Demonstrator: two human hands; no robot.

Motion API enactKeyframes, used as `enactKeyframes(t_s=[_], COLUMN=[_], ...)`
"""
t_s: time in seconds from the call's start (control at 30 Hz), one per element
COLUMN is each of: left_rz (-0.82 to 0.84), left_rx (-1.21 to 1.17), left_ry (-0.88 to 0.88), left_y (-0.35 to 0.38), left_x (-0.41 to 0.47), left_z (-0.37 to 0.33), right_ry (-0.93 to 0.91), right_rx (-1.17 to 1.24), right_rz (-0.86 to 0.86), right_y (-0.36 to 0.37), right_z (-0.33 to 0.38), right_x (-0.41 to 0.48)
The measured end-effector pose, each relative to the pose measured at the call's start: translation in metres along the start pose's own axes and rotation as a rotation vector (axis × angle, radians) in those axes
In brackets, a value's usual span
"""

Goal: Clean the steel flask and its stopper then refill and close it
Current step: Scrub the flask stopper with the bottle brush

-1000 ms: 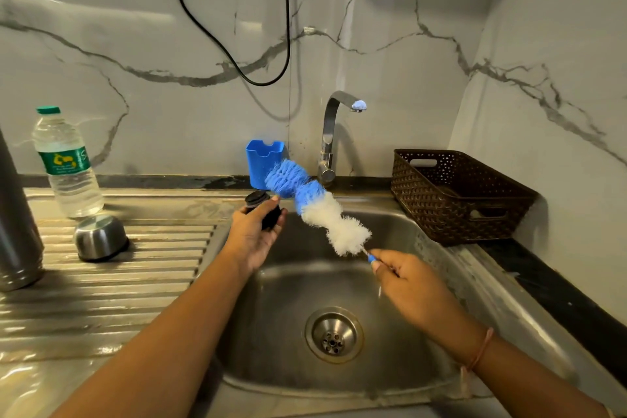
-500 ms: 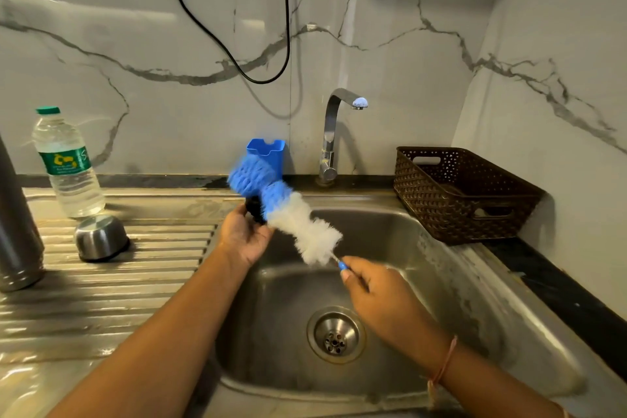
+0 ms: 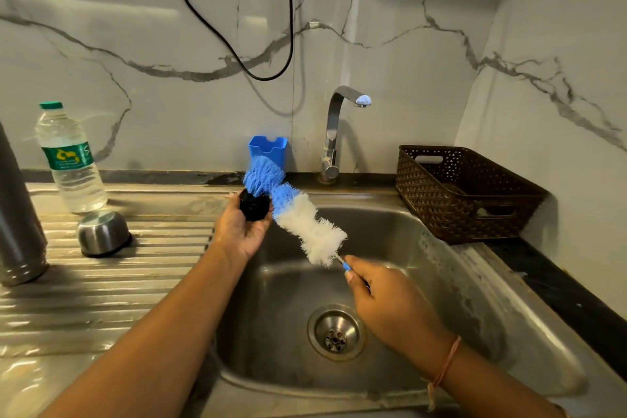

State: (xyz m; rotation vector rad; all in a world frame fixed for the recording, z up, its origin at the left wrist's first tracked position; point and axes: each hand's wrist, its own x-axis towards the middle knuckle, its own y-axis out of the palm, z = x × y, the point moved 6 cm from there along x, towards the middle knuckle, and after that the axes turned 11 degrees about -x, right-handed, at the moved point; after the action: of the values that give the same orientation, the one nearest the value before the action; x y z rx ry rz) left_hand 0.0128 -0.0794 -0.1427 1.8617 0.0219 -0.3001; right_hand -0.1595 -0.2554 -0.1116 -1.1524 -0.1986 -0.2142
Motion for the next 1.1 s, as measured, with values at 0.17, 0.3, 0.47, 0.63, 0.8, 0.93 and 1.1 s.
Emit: enactKeyframes(t_s=[0.17,0.3,0.47,0.63,0.8,0.93,1.1], left_rz=[-0.005,0.021,0.034,0.123,0.302,0.222,0.397], left_rx=[0.031,-0.021,0.000,0.104,0.259,1.203,1.493], left_ry=[0.076,0.026,0.017,0.008,0.006,0.187,0.732], left_y=[-0.002,-0.004,0.003,0.014,0.028,0.014,0.041], left_x=[-0.002,0.001,-0.004,-0.015,-0.026,-0.028,-0.038], left_z=[-0.014,-0.013,-0.010,-0.007,-0.005,0.010,0.009], right_ry=[-0.089,-0.067,0.048,0.193,0.189,0.232,0.246], right_rx=[-0.046,-0.035,0.025,0.184,0.257,0.226,0.186], right_rz=[0.027,0.017,0.023,-0.016,-0.125,-0.052,0.012], right_y=[0.000,-0.003,-0.009,-0.014,-0.024,-0.016,-0.009], right_z=[0.006,0.003,-0.012,-0.031,-0.030,-0.039,-0.045], right_x=[-0.007,-0.005,0.003,0.008,0.010,0.013,0.014])
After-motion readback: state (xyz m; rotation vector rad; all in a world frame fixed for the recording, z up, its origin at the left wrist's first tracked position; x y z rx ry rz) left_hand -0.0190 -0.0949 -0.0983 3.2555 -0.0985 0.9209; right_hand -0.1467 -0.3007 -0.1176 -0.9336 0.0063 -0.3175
